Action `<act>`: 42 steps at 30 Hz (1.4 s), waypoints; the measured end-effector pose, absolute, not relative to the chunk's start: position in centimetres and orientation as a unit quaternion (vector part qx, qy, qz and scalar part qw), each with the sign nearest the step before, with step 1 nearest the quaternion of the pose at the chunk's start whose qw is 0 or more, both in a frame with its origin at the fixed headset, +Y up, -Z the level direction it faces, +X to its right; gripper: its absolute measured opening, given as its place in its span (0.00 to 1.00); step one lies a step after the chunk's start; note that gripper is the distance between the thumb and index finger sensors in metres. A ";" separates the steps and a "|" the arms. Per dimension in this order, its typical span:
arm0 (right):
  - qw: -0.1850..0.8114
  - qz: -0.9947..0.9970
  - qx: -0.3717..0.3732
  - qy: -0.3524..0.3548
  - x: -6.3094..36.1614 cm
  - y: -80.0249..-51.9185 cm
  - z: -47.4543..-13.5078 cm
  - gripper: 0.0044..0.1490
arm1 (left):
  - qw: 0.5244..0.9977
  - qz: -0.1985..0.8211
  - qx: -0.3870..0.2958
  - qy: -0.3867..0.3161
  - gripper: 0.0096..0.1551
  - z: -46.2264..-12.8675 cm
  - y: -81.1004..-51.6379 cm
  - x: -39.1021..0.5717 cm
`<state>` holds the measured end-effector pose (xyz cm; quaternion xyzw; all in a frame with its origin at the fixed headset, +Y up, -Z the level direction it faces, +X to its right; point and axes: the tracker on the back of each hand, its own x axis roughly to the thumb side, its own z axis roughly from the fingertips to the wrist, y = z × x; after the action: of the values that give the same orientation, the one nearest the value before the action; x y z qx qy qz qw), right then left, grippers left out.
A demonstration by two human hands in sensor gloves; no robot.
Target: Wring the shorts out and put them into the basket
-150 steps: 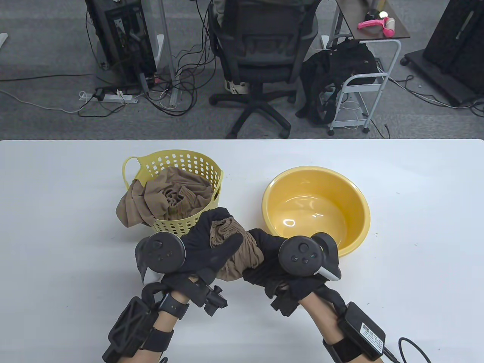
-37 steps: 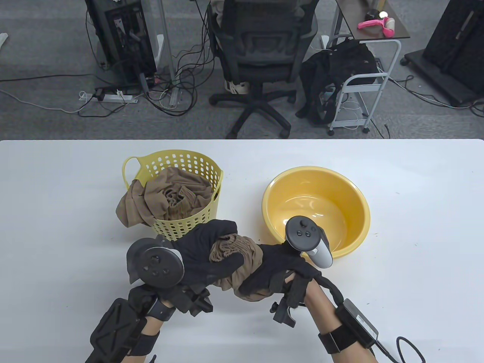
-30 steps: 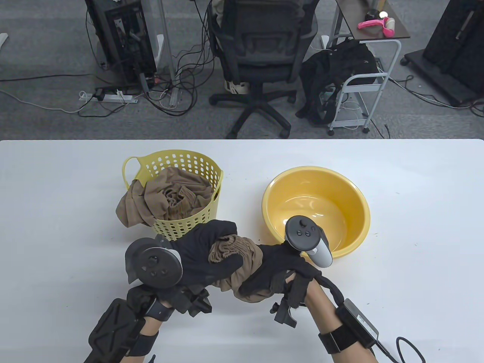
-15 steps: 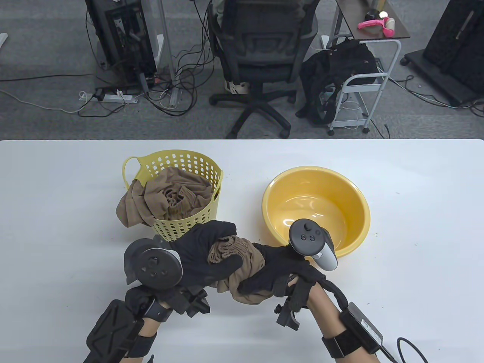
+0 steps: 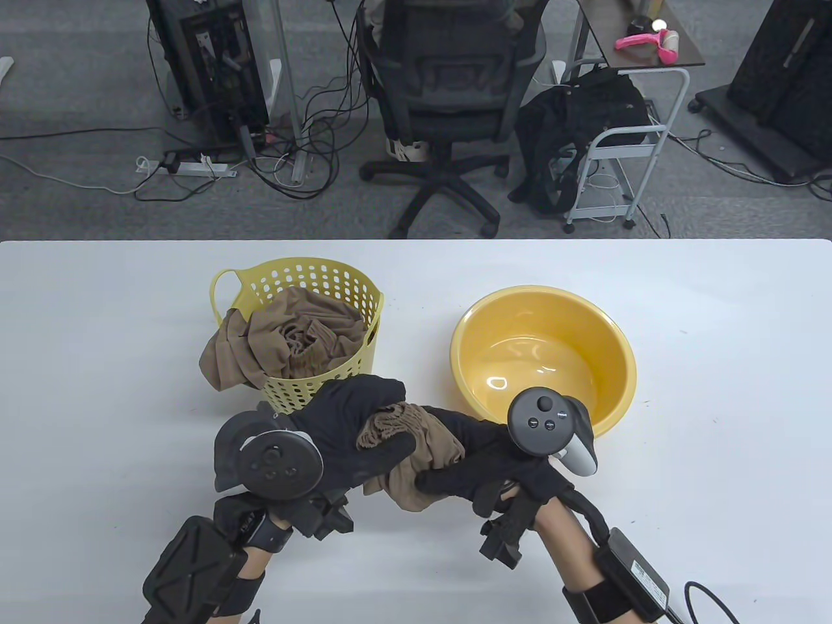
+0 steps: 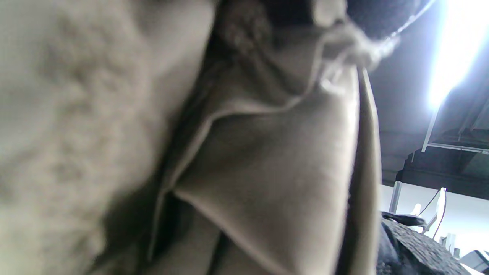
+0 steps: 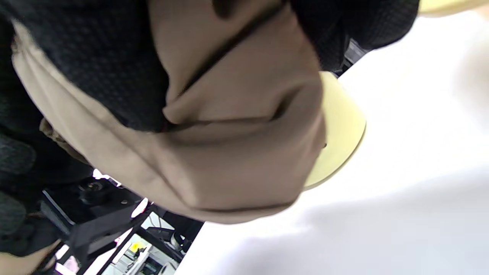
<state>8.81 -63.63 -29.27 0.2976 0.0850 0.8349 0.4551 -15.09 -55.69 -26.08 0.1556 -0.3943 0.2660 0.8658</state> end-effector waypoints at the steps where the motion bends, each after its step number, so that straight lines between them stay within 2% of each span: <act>1: 0.448 0.841 0.293 0.077 9.0 -63.6 -29.2 0.54 | 0.869 0.259 0.156 -0.393 0.35 -26.1 -55.6 -15.2; 6: 0.405 0.868 0.286 0.039 9.7 -63.5 -28.9 0.53 | 0.880 0.235 0.160 -0.379 0.36 -26.2 -55.3 -15.7; 12: 0.344 0.901 0.265 -0.002 10.4 -64.1 -28.5 0.57 | 0.892 0.226 0.158 -0.359 0.35 -26.6 -55.1 -16.6; 28: 0.211 0.954 0.205 -0.066 11.8 -67.9 -26.8 0.63 | 0.913 0.185 0.183 -0.314 0.36 -26.9 -52.9 -17.3; 42: 0.194 0.959 0.194 -0.076 12.1 -68.2 -26.7 0.62 | 0.922 0.154 0.216 -0.283 0.36 -28.0 -50.1 -18.5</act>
<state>12.07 -68.24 -26.65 0.1942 -0.0758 0.9587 0.1936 -18.51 -50.13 -27.99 0.2155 -0.2835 0.1540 0.9217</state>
